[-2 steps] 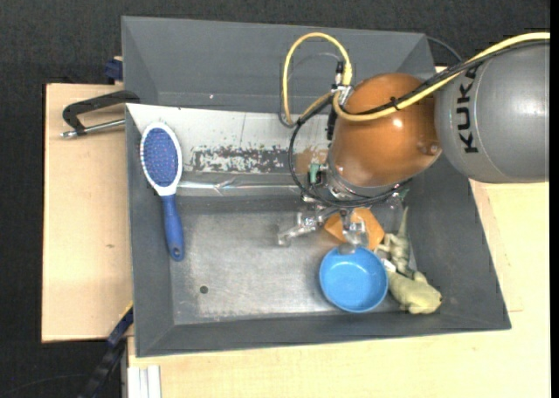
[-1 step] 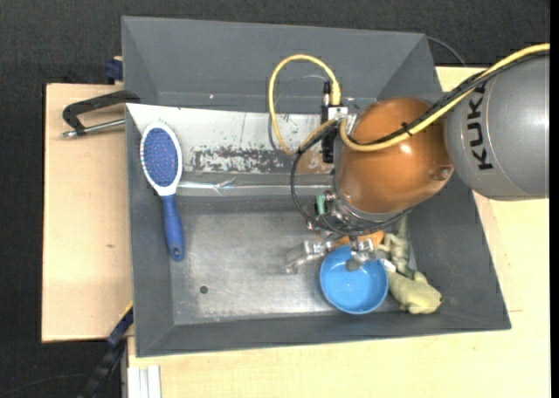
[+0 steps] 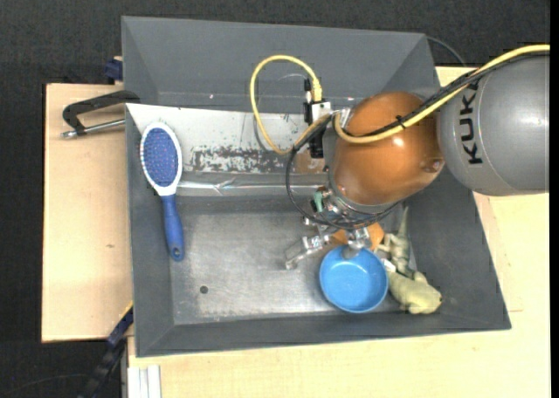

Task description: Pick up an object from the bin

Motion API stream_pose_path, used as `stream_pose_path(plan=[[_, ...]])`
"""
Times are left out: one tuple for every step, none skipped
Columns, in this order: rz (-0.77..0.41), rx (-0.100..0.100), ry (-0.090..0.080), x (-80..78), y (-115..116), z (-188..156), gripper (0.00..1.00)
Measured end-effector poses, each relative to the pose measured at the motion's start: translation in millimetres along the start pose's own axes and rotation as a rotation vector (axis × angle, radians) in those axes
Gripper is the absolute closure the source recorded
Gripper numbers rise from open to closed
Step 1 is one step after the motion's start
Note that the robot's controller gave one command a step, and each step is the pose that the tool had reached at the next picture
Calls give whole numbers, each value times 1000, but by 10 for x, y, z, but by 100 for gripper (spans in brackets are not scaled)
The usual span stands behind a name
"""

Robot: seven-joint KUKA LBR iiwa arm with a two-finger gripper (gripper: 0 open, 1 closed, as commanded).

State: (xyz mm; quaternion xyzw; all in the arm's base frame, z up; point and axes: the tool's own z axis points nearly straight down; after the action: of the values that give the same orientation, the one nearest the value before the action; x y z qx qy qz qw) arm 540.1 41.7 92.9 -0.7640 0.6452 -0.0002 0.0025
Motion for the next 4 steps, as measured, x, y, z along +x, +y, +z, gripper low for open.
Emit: stream_pose_path(plan=[[-205, -6, 0, -71, 336, -11, 0], [-351, -6, 1, -62, 408, -13, 0], [-631, -1, -1, -280, 366, -198, 0], [-741, -6, 0, -108, 468, -129, 0]])
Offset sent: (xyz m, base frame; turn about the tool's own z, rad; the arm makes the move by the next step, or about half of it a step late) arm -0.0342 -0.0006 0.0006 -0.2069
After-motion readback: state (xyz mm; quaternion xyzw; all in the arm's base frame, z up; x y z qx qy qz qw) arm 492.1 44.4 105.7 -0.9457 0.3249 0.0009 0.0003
